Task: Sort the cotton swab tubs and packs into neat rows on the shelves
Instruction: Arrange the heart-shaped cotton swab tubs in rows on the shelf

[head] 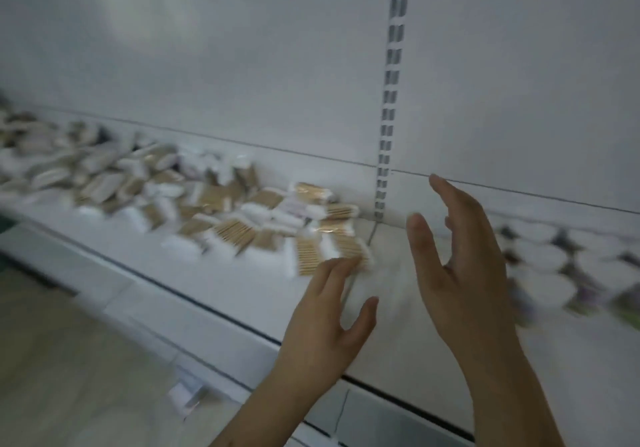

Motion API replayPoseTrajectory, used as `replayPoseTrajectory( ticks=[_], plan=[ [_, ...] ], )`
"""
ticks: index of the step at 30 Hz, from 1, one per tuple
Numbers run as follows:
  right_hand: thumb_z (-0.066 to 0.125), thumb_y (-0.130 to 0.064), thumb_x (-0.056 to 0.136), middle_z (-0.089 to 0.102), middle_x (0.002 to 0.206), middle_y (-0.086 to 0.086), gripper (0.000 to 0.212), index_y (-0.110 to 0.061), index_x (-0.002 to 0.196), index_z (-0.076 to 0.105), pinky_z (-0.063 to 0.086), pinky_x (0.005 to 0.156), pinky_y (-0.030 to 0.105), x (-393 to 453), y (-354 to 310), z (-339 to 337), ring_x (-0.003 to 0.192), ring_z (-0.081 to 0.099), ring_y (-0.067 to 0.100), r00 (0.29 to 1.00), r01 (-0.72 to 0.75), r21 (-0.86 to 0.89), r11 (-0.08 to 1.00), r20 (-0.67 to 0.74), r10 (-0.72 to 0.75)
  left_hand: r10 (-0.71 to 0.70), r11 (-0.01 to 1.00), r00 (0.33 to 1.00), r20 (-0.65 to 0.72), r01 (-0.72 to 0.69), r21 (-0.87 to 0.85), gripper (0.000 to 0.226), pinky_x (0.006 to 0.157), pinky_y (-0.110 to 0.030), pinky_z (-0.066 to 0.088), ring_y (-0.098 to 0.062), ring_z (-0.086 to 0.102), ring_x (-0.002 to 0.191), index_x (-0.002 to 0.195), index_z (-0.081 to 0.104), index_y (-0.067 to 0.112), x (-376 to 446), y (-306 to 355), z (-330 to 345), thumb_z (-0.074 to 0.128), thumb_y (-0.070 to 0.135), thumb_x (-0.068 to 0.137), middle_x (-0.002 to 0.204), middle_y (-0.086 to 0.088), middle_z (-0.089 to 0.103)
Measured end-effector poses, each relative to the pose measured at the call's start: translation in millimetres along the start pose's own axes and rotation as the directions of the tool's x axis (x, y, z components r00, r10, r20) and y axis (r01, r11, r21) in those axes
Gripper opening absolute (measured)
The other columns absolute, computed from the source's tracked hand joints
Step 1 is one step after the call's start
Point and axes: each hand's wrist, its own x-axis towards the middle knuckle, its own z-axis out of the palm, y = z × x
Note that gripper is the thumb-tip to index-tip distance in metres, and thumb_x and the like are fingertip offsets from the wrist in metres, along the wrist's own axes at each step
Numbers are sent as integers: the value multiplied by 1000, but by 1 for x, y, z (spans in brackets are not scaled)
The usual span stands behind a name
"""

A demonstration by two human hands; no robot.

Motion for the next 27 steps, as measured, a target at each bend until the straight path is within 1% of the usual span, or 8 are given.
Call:
replayPoseTrajectory(
  ticks=[3,5,7,11,16,19,23,27],
  plan=[
    [43,-52,97,43,146,-12,51,-28,143,45,22,100,-2,4,-22,44,135,38,1,995,50,41,998,89,-54,-63,996,997,-44,65,56,47,98,-23,47,2,47,124,140,45,33,-24,-13,-32,52,48,97,136,23,42],
    [43,-54,96,39,149,-10,54,-27,143,45,19,98,-5,3,-42,73,138,35,3,981,76,74,994,170,-88,-112,988,989,-94,121,96,48,96,-24,48,2,48,123,141,45,31,-37,-25,-56,51,48,97,135,22,42],
    [39,-60,94,36,152,-11,58,-29,144,44,18,97,-6,0,-63,99,140,32,3,963,113,90,989,235,-131,-149,978,976,-161,169,122,48,97,-20,45,3,47,123,140,46,30,-48,-39,-82,51,48,96,134,20,44],
    [38,-61,93,36,152,-11,60,-28,144,44,22,101,7,-10,-105,149,141,30,4,927,173,117,978,315,-202,-220,964,935,-280,252,87,47,95,-12,42,2,51,117,138,49,30,-69,-67,-130,50,51,95,132,19,47],
    [42,-57,95,39,149,-9,61,-24,146,39,31,111,27,-22,-157,222,140,34,9,899,219,158,963,351,-262,-278,944,896,-347,322,75,47,95,-20,47,-2,50,120,138,47,33,-95,-122,-188,50,51,95,130,20,46],
    [42,-59,93,38,149,-8,64,-25,147,37,29,111,26,-28,-192,276,140,33,10,896,218,174,960,355,-268,-306,933,886,-349,352,78,51,97,-25,48,1,48,121,140,45,34,-108,-162,-234,47,57,94,131,21,45],
    [49,-50,98,37,150,-7,58,-22,148,38,22,108,20,-35,-244,351,141,29,8,871,240,180,954,393,-294,-348,908,860,-374,409,94,53,97,-28,49,1,48,122,141,44,34,-124,-216,-296,49,57,94,130,22,45],
    [48,-50,99,39,149,-4,58,-20,147,39,30,113,29,-42,-285,414,140,32,12,838,283,217,934,418,-351,-402,875,831,-385,472,105,57,96,-30,50,2,49,117,143,41,36,-139,-253,-345,45,61,93,134,22,42]
  ],
)
